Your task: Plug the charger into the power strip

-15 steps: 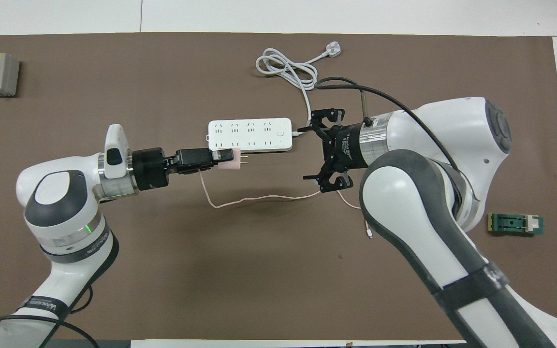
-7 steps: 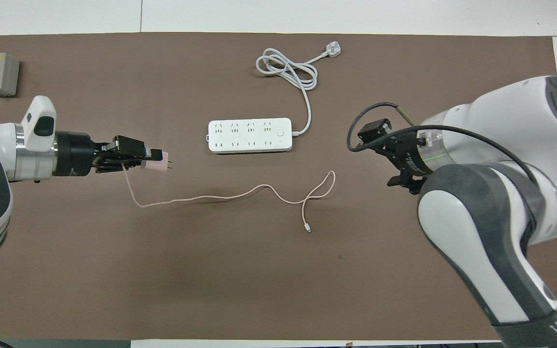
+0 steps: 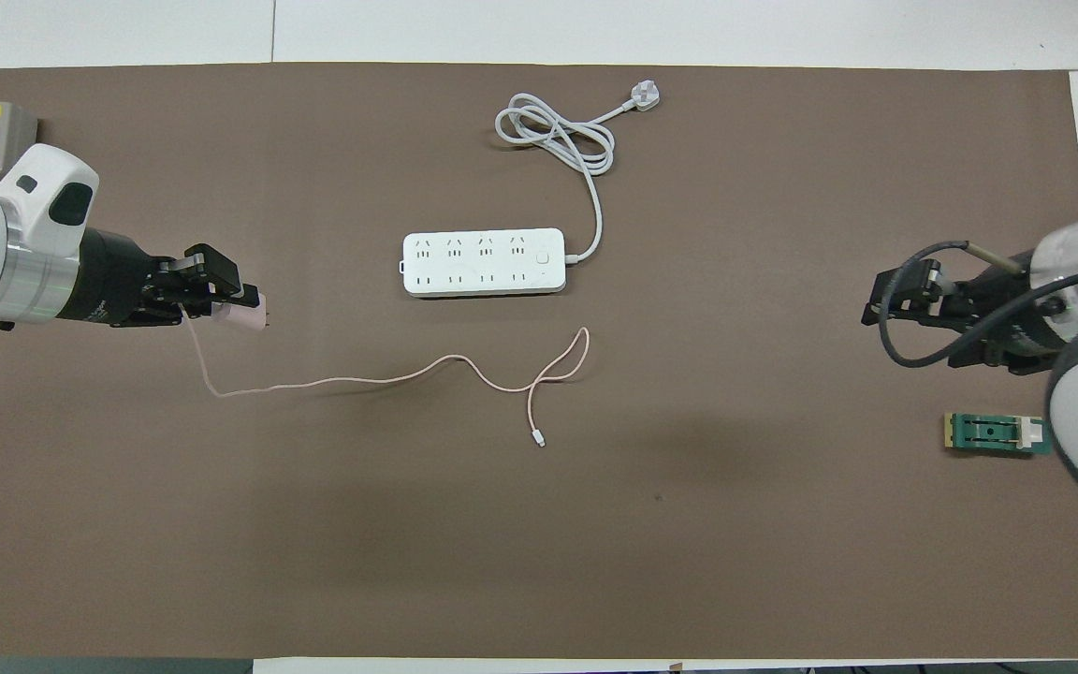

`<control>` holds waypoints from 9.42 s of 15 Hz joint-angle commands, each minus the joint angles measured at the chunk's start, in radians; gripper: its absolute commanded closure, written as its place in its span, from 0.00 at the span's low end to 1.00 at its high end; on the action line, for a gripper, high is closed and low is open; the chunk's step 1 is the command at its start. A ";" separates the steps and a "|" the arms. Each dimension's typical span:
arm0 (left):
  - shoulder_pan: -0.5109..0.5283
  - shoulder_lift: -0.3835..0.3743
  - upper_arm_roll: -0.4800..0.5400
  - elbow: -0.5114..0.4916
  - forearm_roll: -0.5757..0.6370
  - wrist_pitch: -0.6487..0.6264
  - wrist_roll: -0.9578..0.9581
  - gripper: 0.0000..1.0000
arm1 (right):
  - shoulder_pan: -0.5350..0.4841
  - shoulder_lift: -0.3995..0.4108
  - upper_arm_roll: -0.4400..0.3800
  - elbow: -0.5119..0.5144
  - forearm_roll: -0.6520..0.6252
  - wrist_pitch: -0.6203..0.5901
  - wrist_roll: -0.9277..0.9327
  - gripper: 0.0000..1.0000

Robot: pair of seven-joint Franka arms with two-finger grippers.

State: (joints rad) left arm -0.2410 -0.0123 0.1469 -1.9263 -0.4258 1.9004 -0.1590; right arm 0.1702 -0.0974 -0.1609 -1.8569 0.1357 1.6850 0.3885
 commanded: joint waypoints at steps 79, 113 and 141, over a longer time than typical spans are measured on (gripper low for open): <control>-0.366 0.548 0.002 0.454 0.470 0.017 -1.884 1.00 | -0.086 0.079 -0.012 0.196 -0.090 -0.177 -0.336 0.00; -0.394 0.523 0.002 0.342 0.476 0.082 -1.895 1.00 | -0.086 0.079 -0.012 0.196 -0.090 -0.177 -0.336 0.00; -0.417 0.529 0.002 0.265 0.532 0.169 -1.923 1.00 | -0.086 0.077 -0.012 0.196 -0.090 -0.177 -0.336 0.00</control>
State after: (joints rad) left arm -0.6503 0.5043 0.1479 -1.6130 0.1120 2.0604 -2.0861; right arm 0.0975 -0.0120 -0.1829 -1.6670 0.0585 1.5285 0.0734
